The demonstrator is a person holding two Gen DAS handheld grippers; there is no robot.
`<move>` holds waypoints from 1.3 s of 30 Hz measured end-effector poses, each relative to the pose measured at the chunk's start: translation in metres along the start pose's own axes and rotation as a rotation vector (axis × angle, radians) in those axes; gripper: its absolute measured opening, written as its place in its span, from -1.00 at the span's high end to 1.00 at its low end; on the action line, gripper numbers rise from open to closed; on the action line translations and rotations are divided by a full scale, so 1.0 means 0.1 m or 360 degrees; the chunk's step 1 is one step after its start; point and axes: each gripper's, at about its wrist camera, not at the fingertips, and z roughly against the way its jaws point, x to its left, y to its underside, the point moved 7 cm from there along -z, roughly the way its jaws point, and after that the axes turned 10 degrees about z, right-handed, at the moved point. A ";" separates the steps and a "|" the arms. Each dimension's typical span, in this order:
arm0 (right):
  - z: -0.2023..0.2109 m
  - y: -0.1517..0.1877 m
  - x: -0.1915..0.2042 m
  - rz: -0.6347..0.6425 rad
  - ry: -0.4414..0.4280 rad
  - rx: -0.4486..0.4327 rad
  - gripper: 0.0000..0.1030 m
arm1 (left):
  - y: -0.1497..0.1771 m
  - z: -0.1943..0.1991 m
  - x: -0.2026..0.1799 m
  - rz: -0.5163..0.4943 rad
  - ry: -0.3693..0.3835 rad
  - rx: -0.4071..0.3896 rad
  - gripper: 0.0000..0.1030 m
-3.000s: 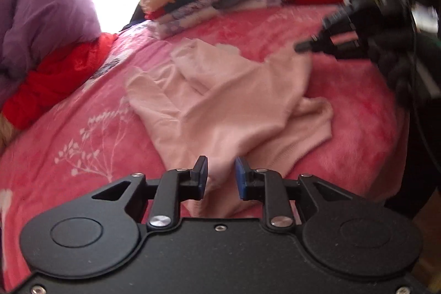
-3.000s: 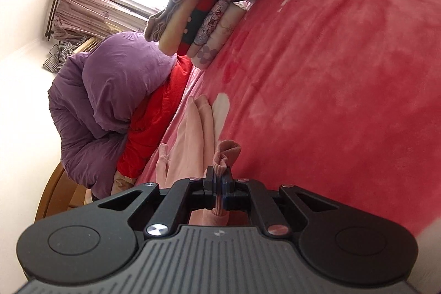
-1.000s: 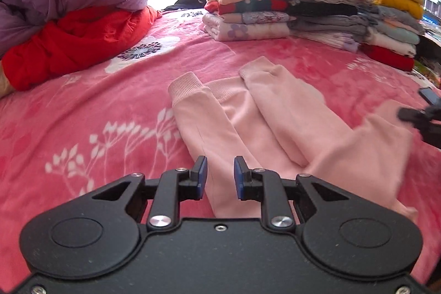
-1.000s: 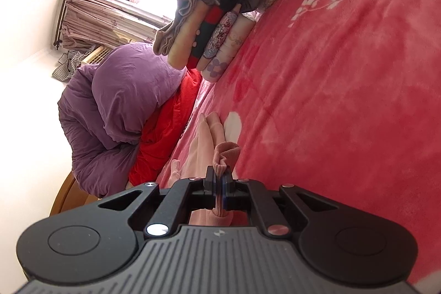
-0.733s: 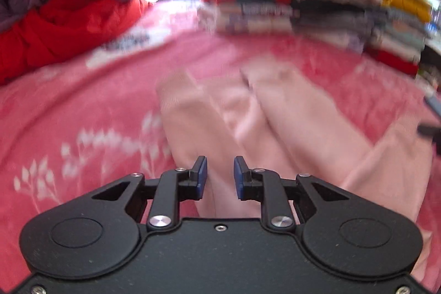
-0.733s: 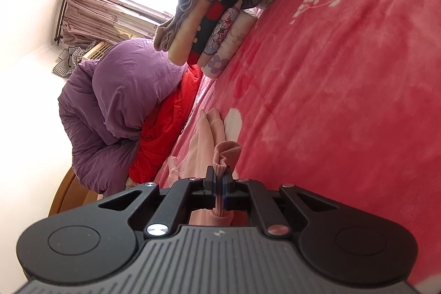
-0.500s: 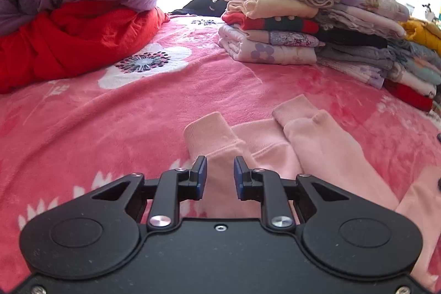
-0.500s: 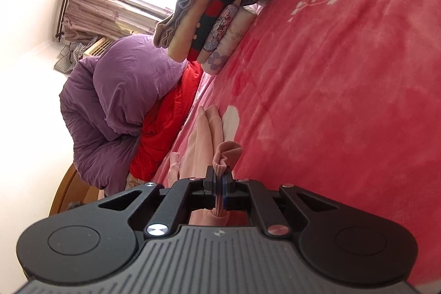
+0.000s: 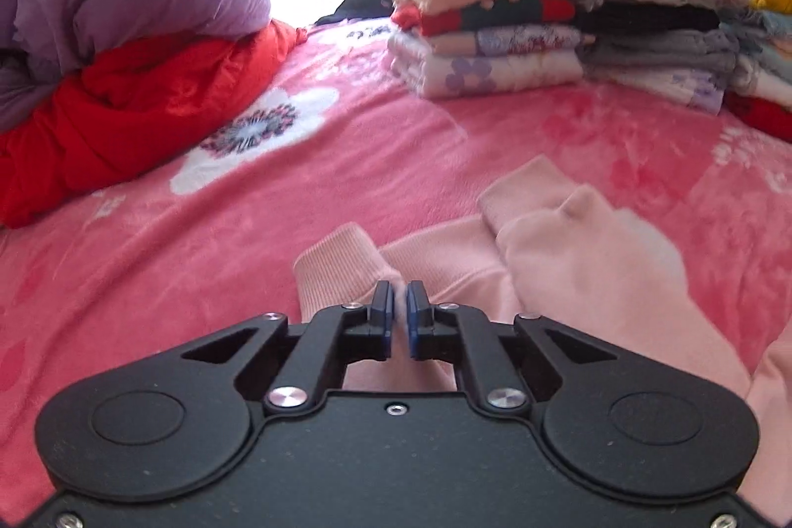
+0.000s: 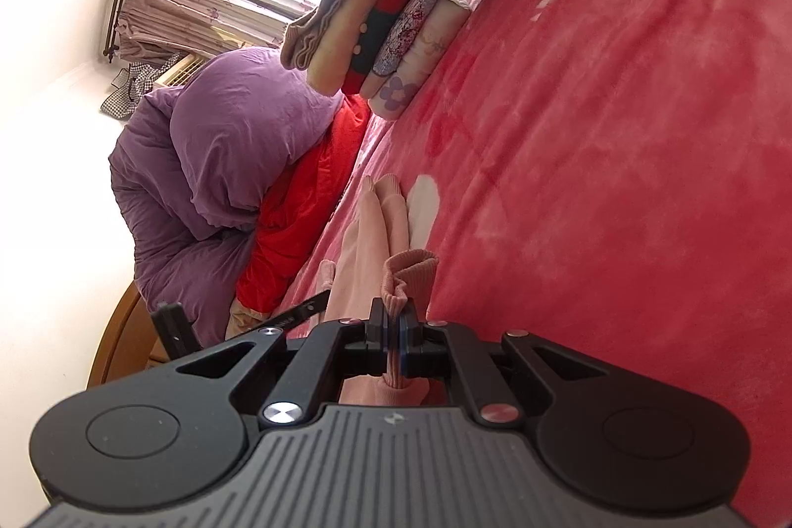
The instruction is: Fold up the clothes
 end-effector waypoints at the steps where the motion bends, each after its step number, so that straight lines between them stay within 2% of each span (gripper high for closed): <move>1: 0.00 0.00 0.00 -0.0001 0.0000 -0.0004 0.88 | 0.04 -0.05 -0.02 -0.0001 0.0030 0.0029 0.90; 4: 0.01 -0.01 -0.01 0.0000 0.0005 -0.0008 0.88 | 0.21 -0.20 -0.08 -0.0050 0.0089 0.0136 0.89; 5: 0.01 0.00 -0.01 -0.0002 0.0007 -0.0007 0.88 | 0.18 -0.16 -0.08 -0.0034 0.0114 0.0122 0.89; 7: 0.01 0.00 -0.02 -0.0006 0.0011 -0.0006 0.88 | 0.06 -0.01 -0.06 0.0020 0.0192 0.0054 0.60; 8: 0.01 0.00 -0.02 -0.0005 0.0009 -0.0010 0.88 | -0.02 0.07 -0.01 0.0056 0.0211 -0.0004 0.59; 11: 0.03 -0.01 0.00 0.0002 0.0002 -0.0022 0.88 | -0.17 0.17 0.25 0.0193 0.0184 -0.0087 0.59; 13: 0.04 -0.01 -0.01 0.0005 0.0008 -0.0025 0.88 | -0.19 0.13 0.38 0.0254 0.0144 -0.0079 0.59; 16: 0.06 -0.01 -0.05 -0.0007 0.0017 -0.0029 0.88 | -0.18 0.09 0.39 0.0278 0.0154 -0.0036 0.57; 19: 0.04 -0.02 -0.06 -0.0007 0.0025 -0.0024 0.88 | -0.13 0.00 0.23 0.0173 0.0143 0.0001 0.47; 23: 0.01 0.00 -0.05 -0.0006 0.0023 -0.0015 0.88 | 0.00 -0.26 0.19 0.0085 0.0025 0.0069 0.44; 24: 0.00 0.00 -0.04 -0.0004 0.0022 -0.0012 0.88 | -0.01 -0.28 0.18 0.0071 0.0024 0.0064 0.50; 25: -0.01 0.01 -0.04 0.0000 0.0023 -0.0008 0.88 | -0.02 -0.29 0.16 0.0062 0.0031 0.0057 0.73; 31: 0.00 0.00 -0.06 -0.0007 0.0034 -0.0012 0.88 | -0.14 -0.18 0.17 0.0140 0.0067 -0.0009 0.80; 33: 0.00 0.00 -0.06 -0.0006 0.0034 -0.0011 0.88 | -0.06 -0.28 0.12 0.0110 0.0111 0.0064 0.79; 34: 0.00 0.00 -0.06 -0.0007 0.0034 -0.0012 0.88 | -0.01 -0.31 0.12 0.0118 0.0146 0.0087 0.57; 37: -0.01 0.00 -0.06 -0.0006 0.0036 -0.0017 0.88 | -0.04 -0.23 0.20 0.0208 0.0207 0.0086 0.49; 39: 0.00 -0.01 -0.06 -0.0003 0.0037 -0.0024 0.88 | -0.17 -0.04 0.32 0.0275 0.0227 0.0014 0.48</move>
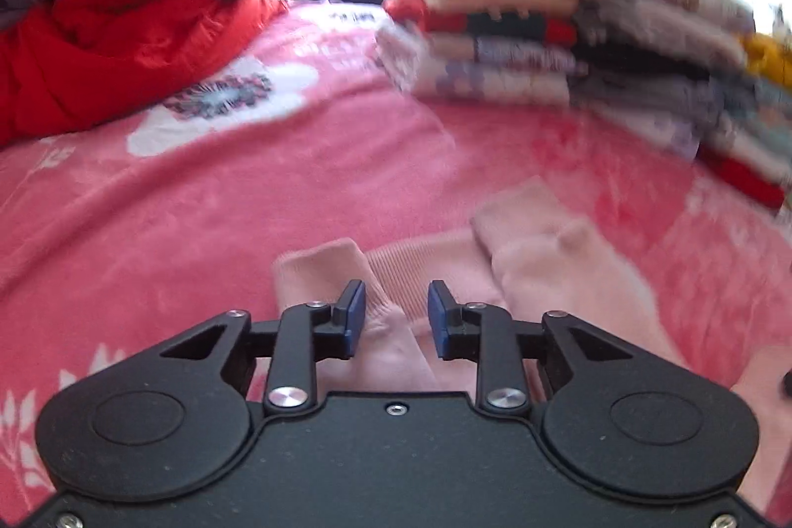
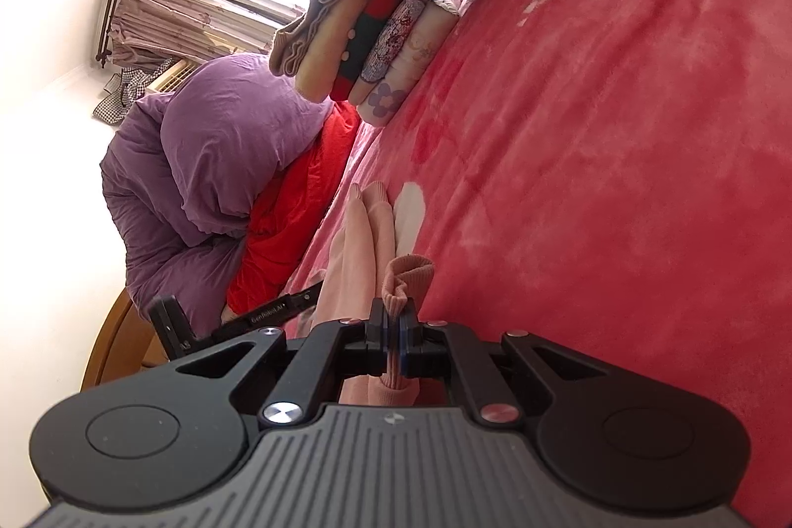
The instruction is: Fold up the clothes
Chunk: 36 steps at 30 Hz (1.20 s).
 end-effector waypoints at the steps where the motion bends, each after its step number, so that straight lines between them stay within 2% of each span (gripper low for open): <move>1: 0.00 0.00 0.00 -0.0002 -0.0002 -0.0006 0.88 | -0.05 0.09 0.04 0.0007 -0.0001 -0.0029 0.48; 5: 0.04 -0.02 0.02 0.0004 -0.0015 -0.0025 0.88 | -0.04 0.30 0.16 0.0040 0.0007 -0.0040 0.48; 7: 0.05 -0.03 0.02 0.0007 -0.0023 -0.0037 0.88 | 0.07 0.20 0.14 0.0013 -0.0026 0.0001 0.48; 10: 0.05 -0.04 0.04 0.0007 -0.0032 -0.0044 0.88 | 0.40 -0.15 -0.01 -0.0196 -0.0102 0.0121 0.43; 11: 0.04 -0.03 0.05 0.0014 -0.0040 -0.0044 0.88 | 0.44 -0.14 -0.08 -0.0282 -0.0148 0.0077 0.43; 16: 0.03 -0.04 0.16 0.0090 -0.0045 -0.0067 0.88 | 0.35 0.48 -0.30 -0.0327 -0.0063 -0.0038 0.43; 19: 0.02 -0.05 0.19 0.0086 -0.0060 -0.0075 0.88 | 0.60 0.67 -0.32 -0.0310 -0.0074 0.0007 0.43; 22: 0.02 -0.05 0.22 0.0110 -0.0069 -0.0071 0.88 | 1.00 0.47 -0.28 -0.0362 -0.0101 0.0164 0.44; 24: 0.01 -0.03 0.20 0.0107 -0.0060 -0.0064 0.88 | 1.03 0.53 -0.31 -0.0366 -0.0107 0.0116 0.44; 28: 0.02 0.00 0.16 0.0078 -0.0030 -0.0076 0.88 | 0.96 1.00 -0.43 -0.0275 -0.0072 0.0014 0.44; 33: 0.05 -0.02 0.15 0.0065 -0.0031 -0.0100 0.88 | 1.36 1.46 -0.56 -0.0284 -0.0091 0.0033 0.44; 36: 0.05 -0.02 0.14 0.0041 -0.0044 -0.0110 0.88 | 1.63 1.59 -0.61 -0.0264 -0.0073 0.0082 0.44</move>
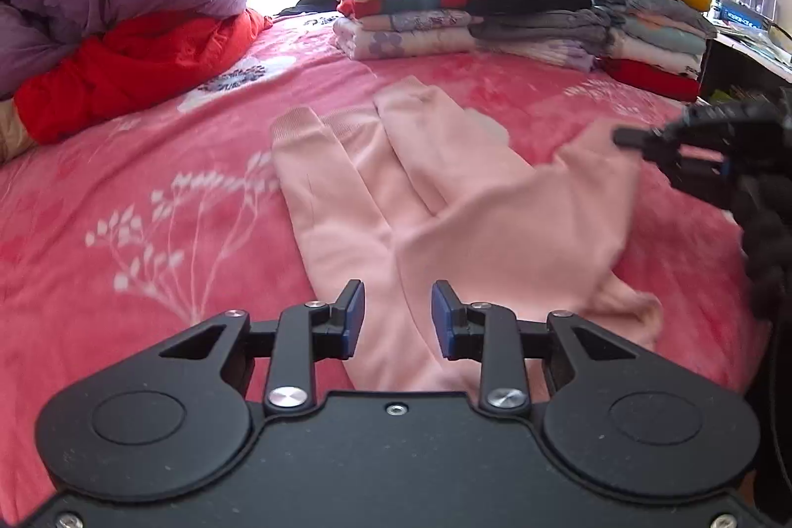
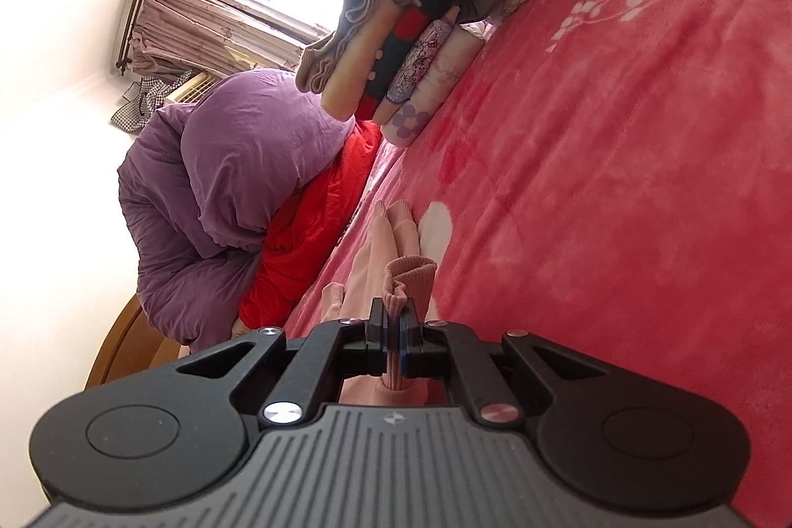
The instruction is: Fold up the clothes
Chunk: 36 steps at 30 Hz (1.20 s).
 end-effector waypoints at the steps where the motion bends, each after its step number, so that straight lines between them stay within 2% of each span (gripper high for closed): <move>1: 0.00 -0.01 0.00 -0.0013 -0.0009 -0.0006 0.88 | 0.11 -0.02 -0.03 0.0006 0.0021 0.0048 0.44; 3: 0.01 -0.03 0.03 -0.0028 -0.0040 -0.0025 0.88 | 0.36 -0.13 -0.13 -0.0134 0.0018 0.0150 0.44; 5: 0.02 -0.06 0.06 -0.0024 -0.0059 -0.0041 0.88 | 0.35 -0.02 -0.22 -0.0197 -0.0005 0.0072 0.44; 8: 0.01 -0.08 0.08 -0.0041 -0.0063 -0.0067 0.88 | 0.24 0.18 -0.24 -0.0143 0.0078 -0.0033 0.43; 9: 0.01 -0.09 0.08 -0.0054 -0.0064 -0.0076 0.88 | 0.26 0.19 -0.22 -0.0144 0.0083 -0.0029 0.37; 10: 0.00 -0.09 0.09 -0.0069 -0.0070 -0.0081 0.88 | 0.29 0.20 -0.20 -0.0149 0.0091 -0.0023 0.15; 11: 0.00 -0.09 0.10 -0.0079 -0.0075 -0.0082 0.88 | 0.32 0.22 -0.21 -0.0178 0.0098 -0.0029 0.08; 16: -0.02 -0.12 0.22 -0.0070 -0.0047 -0.0046 0.88 | 0.46 0.26 -0.29 -0.0390 0.0087 -0.0040 0.11; 22: -0.05 -0.31 0.43 -0.0077 -0.0013 -0.0058 0.88 | 0.47 0.24 -0.28 -0.0471 0.0089 -0.0082 0.14; 27: -0.22 -0.43 0.65 -0.0058 0.0040 0.0008 0.88 | 0.46 0.23 -0.32 -0.0520 0.0110 -0.0103 0.14; 29: -0.30 -0.44 0.77 -0.0022 0.0057 0.0036 0.88 | 0.48 0.20 -0.32 -0.0557 0.0084 -0.0104 0.17; 31: -0.37 -0.45 0.88 0.0021 0.0067 0.0057 0.88 | 0.48 0.17 -0.32 -0.0582 0.0081 -0.0102 0.29; 36: -0.47 -0.48 1.04 0.0064 0.0087 0.0091 0.88 | 0.52 0.10 -0.35 -0.0661 0.0077 -0.0093 0.31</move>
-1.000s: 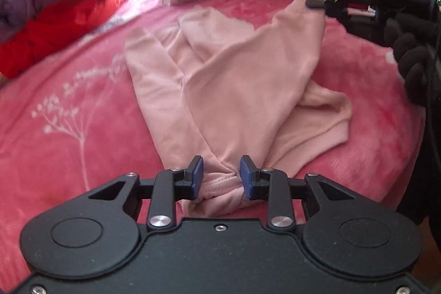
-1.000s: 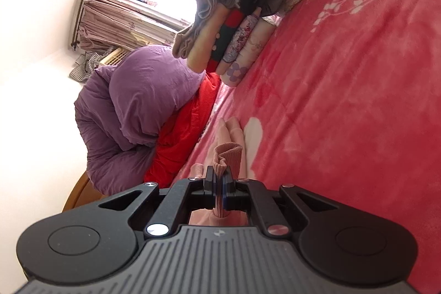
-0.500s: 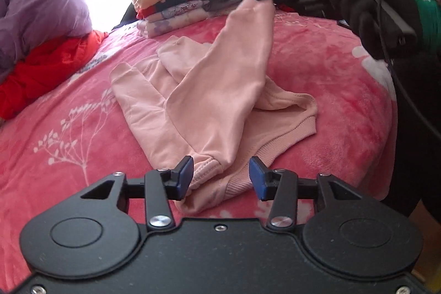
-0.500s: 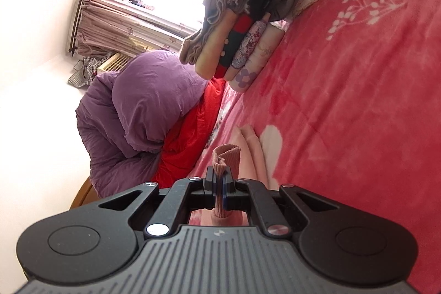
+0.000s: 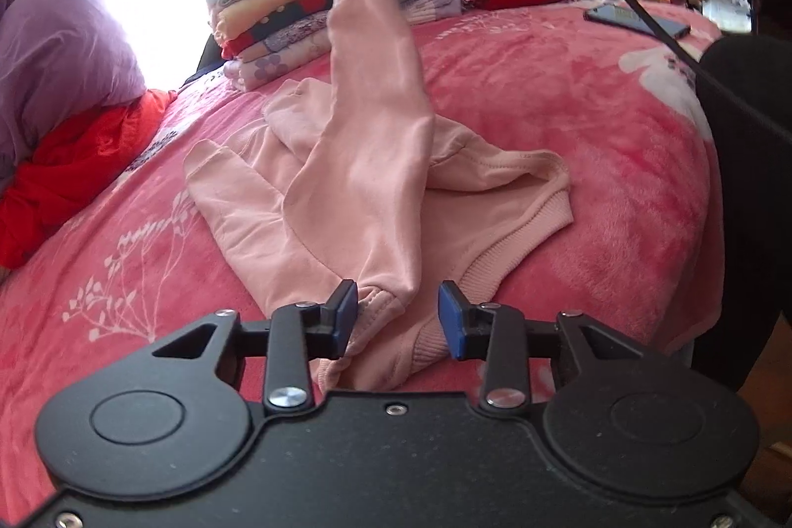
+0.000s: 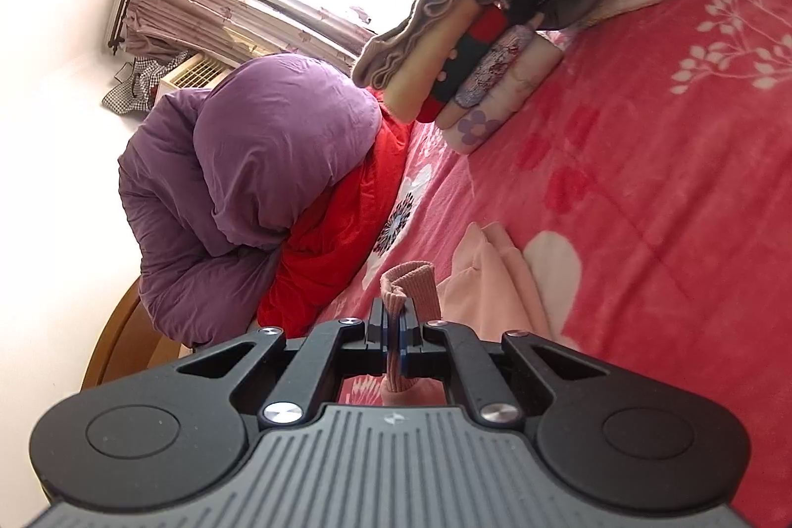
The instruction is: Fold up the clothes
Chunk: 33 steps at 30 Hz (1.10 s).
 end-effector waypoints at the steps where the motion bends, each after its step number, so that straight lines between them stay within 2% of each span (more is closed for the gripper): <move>1: -0.02 0.00 0.02 0.0005 0.0011 0.0007 0.88 | 0.01 -0.01 0.01 0.0013 0.0006 0.0007 0.34; 7: -0.17 -0.03 0.06 -0.0010 0.0048 0.0036 0.88 | 0.01 -0.07 0.06 0.0070 0.0046 0.0034 0.57; 11: -0.35 -0.05 0.16 0.0028 0.0075 0.0065 0.88 | 0.00 -0.06 0.09 0.0136 0.0094 0.0018 0.57; 13: -0.45 -0.08 0.21 0.0040 0.0095 0.0075 0.88 | 0.00 -0.05 0.10 0.0140 0.0104 0.0006 0.39; 17: -0.63 -0.15 0.31 0.0038 0.0101 0.0090 0.88 | 0.02 -0.08 0.10 0.0106 0.0078 0.0008 0.40; 19: -0.72 -0.17 0.36 0.0046 0.0102 0.0101 0.88 | 0.02 -0.09 0.15 0.0150 0.0072 0.0014 0.73; 21: -0.79 -0.19 0.42 0.0059 0.0101 0.0106 0.88 | 0.03 -0.11 0.23 0.0238 0.0086 0.0040 0.88; 27: -1.04 -0.19 0.56 0.0114 0.0113 0.0133 0.88 | 0.05 -0.09 0.56 0.0770 0.0332 0.0061 0.89; 30: -1.19 -0.19 0.60 0.0137 0.0142 0.0155 0.88 | 0.08 -0.10 0.68 0.0979 0.0423 0.0068 0.88; 33: -1.36 -0.17 0.66 0.0197 0.0177 0.0187 0.88 | 0.09 -0.10 0.73 0.1065 0.0464 0.0072 0.88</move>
